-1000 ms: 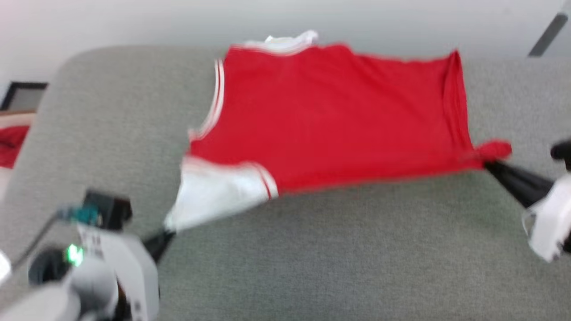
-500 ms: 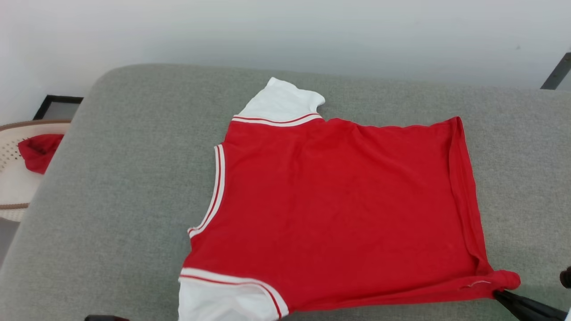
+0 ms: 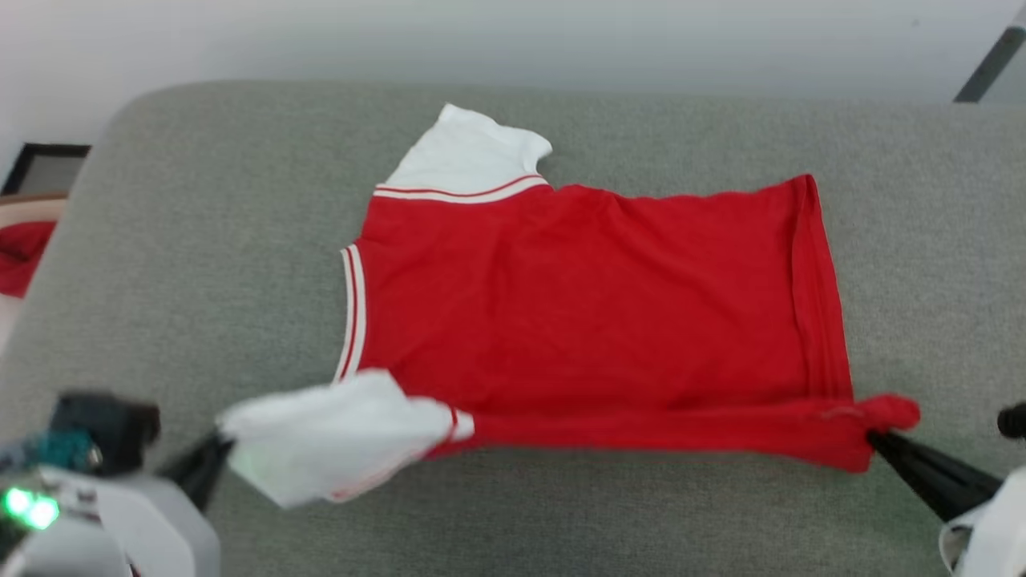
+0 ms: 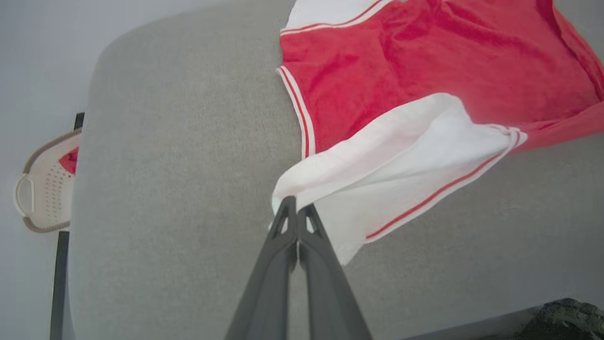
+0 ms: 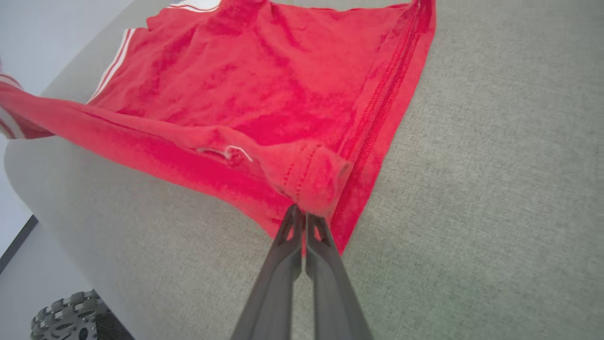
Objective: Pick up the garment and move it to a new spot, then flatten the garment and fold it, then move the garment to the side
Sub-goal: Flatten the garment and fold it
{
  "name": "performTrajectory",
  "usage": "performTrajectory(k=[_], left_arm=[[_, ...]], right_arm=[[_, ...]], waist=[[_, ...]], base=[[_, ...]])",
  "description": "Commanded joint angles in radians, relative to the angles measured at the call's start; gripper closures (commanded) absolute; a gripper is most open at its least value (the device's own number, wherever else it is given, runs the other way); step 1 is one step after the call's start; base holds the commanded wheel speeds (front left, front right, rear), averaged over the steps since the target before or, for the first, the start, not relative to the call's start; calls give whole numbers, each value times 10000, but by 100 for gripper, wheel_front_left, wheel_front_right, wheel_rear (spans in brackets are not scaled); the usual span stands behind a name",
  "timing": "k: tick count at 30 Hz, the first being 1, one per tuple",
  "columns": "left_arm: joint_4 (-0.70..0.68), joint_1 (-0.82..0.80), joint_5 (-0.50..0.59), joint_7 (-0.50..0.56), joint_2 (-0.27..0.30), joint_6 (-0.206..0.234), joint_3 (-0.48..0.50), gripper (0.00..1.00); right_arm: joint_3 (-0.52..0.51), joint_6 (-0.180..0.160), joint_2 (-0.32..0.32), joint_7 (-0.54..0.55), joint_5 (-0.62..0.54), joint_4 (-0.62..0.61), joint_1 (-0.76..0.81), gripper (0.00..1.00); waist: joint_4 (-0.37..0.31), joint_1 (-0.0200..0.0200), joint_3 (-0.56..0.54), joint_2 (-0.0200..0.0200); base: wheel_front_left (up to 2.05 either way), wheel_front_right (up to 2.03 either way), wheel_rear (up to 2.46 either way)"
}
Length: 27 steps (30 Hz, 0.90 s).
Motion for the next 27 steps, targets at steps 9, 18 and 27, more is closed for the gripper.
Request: performTrajectory(k=[9,18,27], left_arm=[[2699,-3153,1148,1412,-1449,-2313,-385,100],[5876,-5224,1702,2232,-3319,-4240,-1315,100],[7819,-5735,1284,2741,-4307,-4971,-1680,85]], right_arm=[[-667,-11,1278,1346,-1073,382,-1792,100],[-392,-11,1879,1956,-1657,1113,-3107,100],[86,-13,2039,2394,-1473,1841,-3522,100]], waist=[[-464,0,1239,0],[-493,0,2135,0],[-468,0,2143,0]], base=[[0,0,0],[0,0,0],[0,0,0]])
